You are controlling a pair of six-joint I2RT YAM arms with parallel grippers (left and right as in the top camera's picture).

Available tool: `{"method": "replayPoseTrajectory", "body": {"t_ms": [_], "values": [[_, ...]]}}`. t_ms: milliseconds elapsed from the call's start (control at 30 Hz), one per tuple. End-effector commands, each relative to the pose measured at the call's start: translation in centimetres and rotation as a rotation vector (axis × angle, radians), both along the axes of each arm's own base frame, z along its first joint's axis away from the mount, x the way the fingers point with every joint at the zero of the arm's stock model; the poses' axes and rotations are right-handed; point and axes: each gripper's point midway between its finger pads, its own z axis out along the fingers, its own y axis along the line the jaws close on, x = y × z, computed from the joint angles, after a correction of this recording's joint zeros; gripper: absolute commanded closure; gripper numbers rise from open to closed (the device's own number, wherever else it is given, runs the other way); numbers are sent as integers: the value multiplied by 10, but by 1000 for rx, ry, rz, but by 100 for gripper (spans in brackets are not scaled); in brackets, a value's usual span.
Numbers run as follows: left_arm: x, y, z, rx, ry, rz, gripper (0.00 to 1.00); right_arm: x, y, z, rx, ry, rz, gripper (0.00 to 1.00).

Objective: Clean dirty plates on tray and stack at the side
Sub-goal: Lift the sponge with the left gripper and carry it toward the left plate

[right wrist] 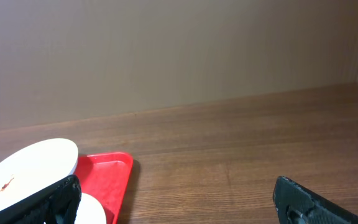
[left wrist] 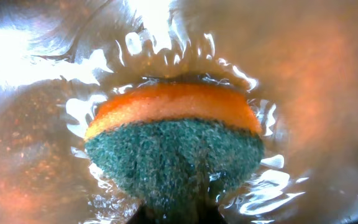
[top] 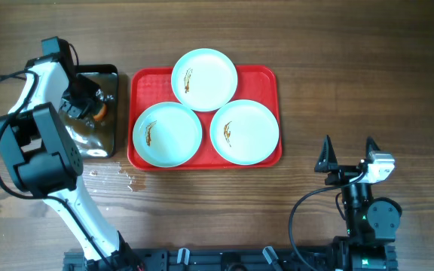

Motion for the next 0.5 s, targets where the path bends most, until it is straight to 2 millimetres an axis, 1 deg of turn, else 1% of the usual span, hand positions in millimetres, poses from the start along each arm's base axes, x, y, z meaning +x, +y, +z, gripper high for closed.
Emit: {"method": "replayPoseTrajectory", "body": {"t_ms": [0, 67, 100, 133, 167, 200, 233, 267, 300, 333, 367, 400, 433, 467], "values": [[-8, 2, -3, 16, 32, 0, 96, 0, -2, 1, -12, -6, -12, 0], [-2, 4, 24, 34, -31, 1, 96, 0, -2, 1, -13, -6, -12, 0], [2, 5, 40, 46, -72, 1, 96, 0, -2, 1, -12, -6, -12, 0], [7, 6, 60, 62, -128, 2, 96, 0, -2, 1, -13, -6, -12, 0], [14, 8, 85, 82, -198, 2, 96, 0, -2, 1, -13, -6, -12, 0], [19, 10, 113, 105, -279, 3, 96, 0, -2, 1, -13, -6, -12, 0], [22, 11, 132, 119, -330, 4, 96, 0, -2, 1, -13, -6, -12, 0], [26, 12, 170, 150, -438, 6, 96, 0, -2, 1, -12, -6, -12, 0], [27, 11, 194, 167, -501, 5, 96, 0, -2, 1, -12, -6, -12, 0], [26, 11, 208, 178, -539, 5, 96, 0, -2, 1, -13, -6, -12, 0], [25, 10, 217, 185, -559, 5, 96, 0, -2, 1, -13, -6, -12, 0], [22, 10, 216, 185, -547, -1, 96, 0, -2, 1, -13, -6, -12, 0], [17, 16, 204, 234, -494, -31, 96, 0, -2, 1, -13, -6, -12, 0], [10, 30, 188, 306, -431, -6, 96, 0, -2, 1, -13, -6, -12, 0]]}}
